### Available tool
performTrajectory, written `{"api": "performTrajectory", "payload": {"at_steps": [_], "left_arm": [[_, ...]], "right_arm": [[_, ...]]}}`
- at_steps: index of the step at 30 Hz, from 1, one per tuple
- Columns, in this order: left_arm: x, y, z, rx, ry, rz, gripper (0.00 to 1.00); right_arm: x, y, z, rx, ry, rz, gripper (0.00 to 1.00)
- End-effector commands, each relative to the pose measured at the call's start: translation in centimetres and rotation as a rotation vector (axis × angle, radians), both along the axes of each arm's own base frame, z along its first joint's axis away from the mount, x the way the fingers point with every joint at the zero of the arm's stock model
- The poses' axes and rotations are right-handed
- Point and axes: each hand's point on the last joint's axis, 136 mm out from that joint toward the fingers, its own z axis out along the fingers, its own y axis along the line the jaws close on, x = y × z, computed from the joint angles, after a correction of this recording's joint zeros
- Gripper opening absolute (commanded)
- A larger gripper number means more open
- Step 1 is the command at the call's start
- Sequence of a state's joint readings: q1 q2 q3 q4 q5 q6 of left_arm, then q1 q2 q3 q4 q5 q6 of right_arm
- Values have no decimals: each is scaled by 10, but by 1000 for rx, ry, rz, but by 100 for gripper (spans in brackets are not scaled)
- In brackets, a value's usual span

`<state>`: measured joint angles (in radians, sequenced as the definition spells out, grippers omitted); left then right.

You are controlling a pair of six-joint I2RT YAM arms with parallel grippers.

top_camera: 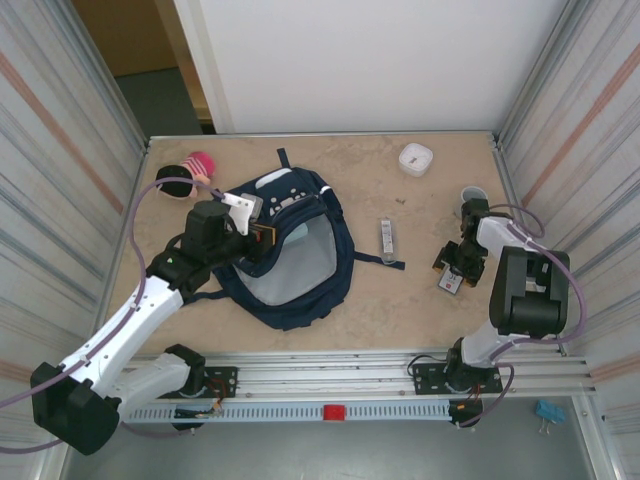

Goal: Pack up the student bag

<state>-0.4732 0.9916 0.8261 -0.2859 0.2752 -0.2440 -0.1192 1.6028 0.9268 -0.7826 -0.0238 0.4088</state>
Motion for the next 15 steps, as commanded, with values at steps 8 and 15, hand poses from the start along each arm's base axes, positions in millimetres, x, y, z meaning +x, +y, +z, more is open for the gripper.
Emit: {"api": "performTrajectory", "payload": {"at_steps": [8,15], "left_arm": [[0,0,26,-33,-79,3,3],[-1,1,27,-29,-85,4,3]], "right_arm": [[-7,-4,-21,-35,113,48,65],[-3,-3,-14,-49,95,55,65]]}}
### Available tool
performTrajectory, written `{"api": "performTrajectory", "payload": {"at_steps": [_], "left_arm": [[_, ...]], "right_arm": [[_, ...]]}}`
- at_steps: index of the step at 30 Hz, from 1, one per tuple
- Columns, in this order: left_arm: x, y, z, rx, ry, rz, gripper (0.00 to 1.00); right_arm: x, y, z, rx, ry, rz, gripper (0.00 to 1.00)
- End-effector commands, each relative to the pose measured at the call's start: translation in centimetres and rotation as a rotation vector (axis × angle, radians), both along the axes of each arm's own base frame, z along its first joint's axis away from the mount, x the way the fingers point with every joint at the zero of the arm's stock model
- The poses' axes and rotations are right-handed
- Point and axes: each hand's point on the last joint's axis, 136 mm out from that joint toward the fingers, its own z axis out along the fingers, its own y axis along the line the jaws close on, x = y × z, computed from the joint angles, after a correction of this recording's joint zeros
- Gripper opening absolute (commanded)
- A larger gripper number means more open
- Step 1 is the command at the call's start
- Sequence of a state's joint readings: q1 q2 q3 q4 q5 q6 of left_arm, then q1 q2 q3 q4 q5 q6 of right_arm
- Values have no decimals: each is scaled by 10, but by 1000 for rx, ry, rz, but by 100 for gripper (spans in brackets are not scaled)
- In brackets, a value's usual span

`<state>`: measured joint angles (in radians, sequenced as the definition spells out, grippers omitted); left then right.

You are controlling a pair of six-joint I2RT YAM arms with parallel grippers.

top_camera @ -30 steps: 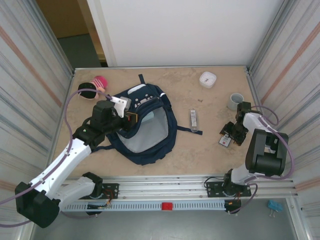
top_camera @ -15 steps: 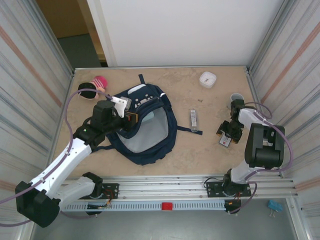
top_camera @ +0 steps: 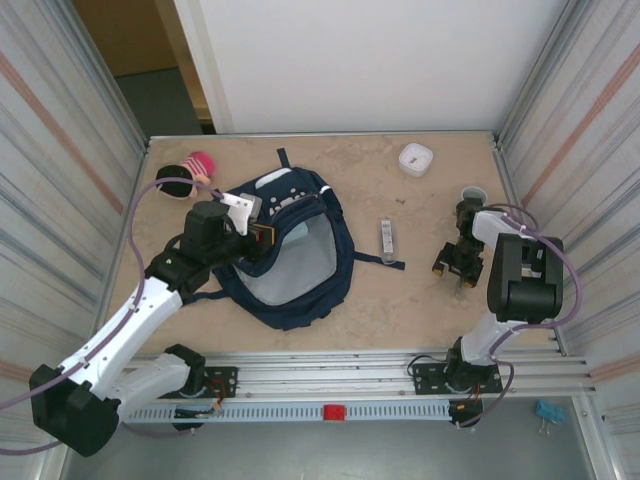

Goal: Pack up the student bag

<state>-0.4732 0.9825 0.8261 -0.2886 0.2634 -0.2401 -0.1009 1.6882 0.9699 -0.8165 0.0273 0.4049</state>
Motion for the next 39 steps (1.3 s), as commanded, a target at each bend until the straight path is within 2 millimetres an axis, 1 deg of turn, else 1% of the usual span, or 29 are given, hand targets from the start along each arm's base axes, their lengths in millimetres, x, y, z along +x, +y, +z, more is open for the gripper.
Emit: {"api": "performTrajectory", "payload": {"at_steps": [1,3,5,6,8,9,10,11,14,17,26,30,32,36,39], "left_arm": [[-1,-1,25,-34,-72,-5,3],[-1,-1,25,-36,-71,-5,3],[-1,-1,25,-34,-71,-6,3],[-1,-2,25,-36,-70,-7,3],[-1,-1,25,-37,-71,-6,3],[-1,-1,25,-36,-70,-6,3],[-1,-2,25,-37,-72,-7,3],[-1,-2,25,-37,-71,-9,3],[-2,-2,26,-39,-72,-9,3],[-2,-2,26,-39,-73,-8,3],[-2,-1,25,-36,-74,-8,3],[-2,0,26,-37,-77,-5,3],[-2,0,26,-38,-84,-3,3],[-2,-1,27,-47,-82,-3,3],[-6,-7,30,-82,-77,-37,3]], "right_arm": [[-3,0,-2,-12,18,35,65],[-4,-2,-2,-23,29,40,65],[-7,-4,-2,-31,39,42,61],[-8,-4,-2,-30,38,38,58],[-8,-3,-1,-29,34,39,48],[-7,-3,0,-30,32,39,46],[-8,-3,1,-29,32,39,46],[-8,-3,1,-29,32,37,49],[-9,-4,1,-28,48,33,66],[-10,-5,0,-29,48,24,70],[-11,-3,-16,21,61,6,69],[-7,1,-17,30,47,15,62],[-6,2,-14,31,34,23,56],[-4,9,-3,48,-22,34,55],[-2,15,11,74,-74,36,53]]}}
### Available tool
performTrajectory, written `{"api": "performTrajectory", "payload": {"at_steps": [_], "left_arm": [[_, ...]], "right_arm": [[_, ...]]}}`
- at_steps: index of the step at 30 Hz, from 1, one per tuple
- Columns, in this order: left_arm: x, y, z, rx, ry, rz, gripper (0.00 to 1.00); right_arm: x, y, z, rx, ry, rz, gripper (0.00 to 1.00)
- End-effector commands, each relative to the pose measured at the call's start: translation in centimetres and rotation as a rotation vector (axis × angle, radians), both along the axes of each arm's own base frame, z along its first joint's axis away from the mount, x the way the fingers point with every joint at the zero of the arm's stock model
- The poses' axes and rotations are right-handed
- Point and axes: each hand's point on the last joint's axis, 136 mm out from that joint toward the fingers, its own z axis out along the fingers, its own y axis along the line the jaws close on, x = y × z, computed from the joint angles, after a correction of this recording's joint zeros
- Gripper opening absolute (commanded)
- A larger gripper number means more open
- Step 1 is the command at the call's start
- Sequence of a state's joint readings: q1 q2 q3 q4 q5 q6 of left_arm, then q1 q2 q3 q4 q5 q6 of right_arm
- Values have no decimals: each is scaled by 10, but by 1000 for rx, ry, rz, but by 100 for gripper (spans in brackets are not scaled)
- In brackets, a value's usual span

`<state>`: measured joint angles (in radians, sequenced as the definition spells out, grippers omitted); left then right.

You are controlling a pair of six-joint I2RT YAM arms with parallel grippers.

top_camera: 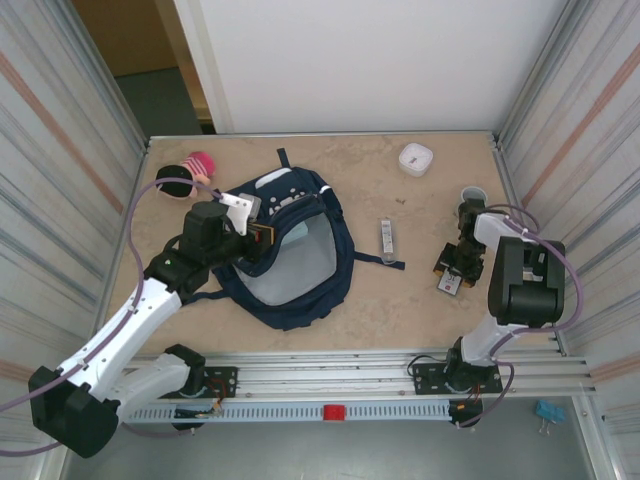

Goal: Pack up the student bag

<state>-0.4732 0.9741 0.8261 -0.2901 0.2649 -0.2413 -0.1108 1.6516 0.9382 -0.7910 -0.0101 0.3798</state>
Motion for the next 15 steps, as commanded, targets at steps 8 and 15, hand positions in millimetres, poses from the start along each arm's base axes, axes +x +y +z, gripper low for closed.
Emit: {"api": "performTrajectory", "payload": {"at_steps": [8,15], "left_arm": [[-20,-31,40,-169,-74,-121,3],[-30,-45,43,-187,-75,-150,3]], "right_arm": [[5,67,69,214,-236,81,54],[0,170,129,510,-386,174,55]]}}
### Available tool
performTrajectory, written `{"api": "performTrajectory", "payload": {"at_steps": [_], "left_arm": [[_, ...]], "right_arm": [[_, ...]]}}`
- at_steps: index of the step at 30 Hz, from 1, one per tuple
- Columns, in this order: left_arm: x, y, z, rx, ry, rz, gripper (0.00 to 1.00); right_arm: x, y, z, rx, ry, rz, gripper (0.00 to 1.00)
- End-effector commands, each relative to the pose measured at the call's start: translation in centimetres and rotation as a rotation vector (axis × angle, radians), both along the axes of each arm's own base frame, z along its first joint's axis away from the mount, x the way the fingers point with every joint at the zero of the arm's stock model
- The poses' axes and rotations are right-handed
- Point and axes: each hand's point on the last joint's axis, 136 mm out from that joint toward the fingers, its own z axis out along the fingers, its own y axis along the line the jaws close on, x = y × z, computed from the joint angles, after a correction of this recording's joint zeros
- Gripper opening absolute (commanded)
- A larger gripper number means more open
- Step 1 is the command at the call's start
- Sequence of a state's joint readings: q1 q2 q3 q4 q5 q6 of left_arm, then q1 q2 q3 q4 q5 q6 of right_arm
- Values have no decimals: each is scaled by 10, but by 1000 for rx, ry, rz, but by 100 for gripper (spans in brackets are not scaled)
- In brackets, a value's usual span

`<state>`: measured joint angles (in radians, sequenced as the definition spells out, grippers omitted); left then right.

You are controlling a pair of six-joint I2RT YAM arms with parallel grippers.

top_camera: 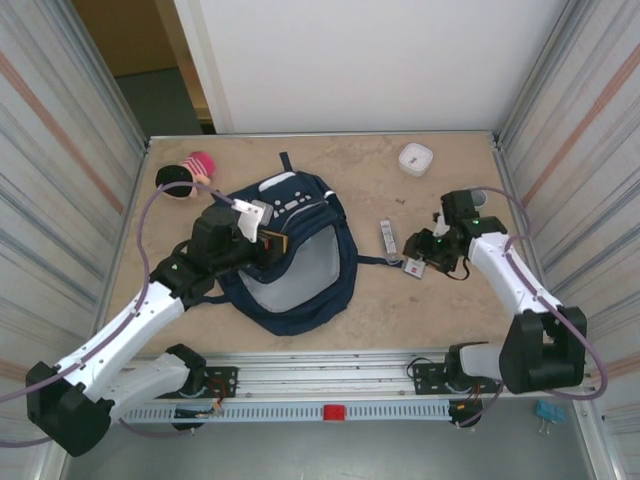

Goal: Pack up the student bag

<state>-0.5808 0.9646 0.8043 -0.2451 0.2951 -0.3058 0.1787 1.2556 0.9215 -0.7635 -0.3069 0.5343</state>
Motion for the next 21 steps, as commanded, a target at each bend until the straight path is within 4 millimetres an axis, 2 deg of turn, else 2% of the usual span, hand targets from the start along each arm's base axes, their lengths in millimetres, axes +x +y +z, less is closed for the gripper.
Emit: {"api": "performTrajectory", "payload": {"at_steps": [1,3,6,12,14,17,21], "left_arm": [[-6,-12,40,-131,-91,-39,3],[-6,-13,41,-150,-96,-41,3],[-9,-18,52,-212,-121,-64,4],[-10,-20,63,-251,-145,-70,4],[-10,-19,64,-251,-147,-68,4],[-10,-18,63,-245,-149,-62,4],[-11,-15,63,-229,-158,-54,4]], "right_arm": [[-6,58,33,227,-27,36,54],[-6,87,48,323,-76,63,55],[-9,123,54,394,-86,93,55],[-6,181,33,455,-36,136,56],[-3,196,28,478,-28,140,57],[0,210,13,452,-21,130,66],[-2,213,3,456,0,118,71]]}}
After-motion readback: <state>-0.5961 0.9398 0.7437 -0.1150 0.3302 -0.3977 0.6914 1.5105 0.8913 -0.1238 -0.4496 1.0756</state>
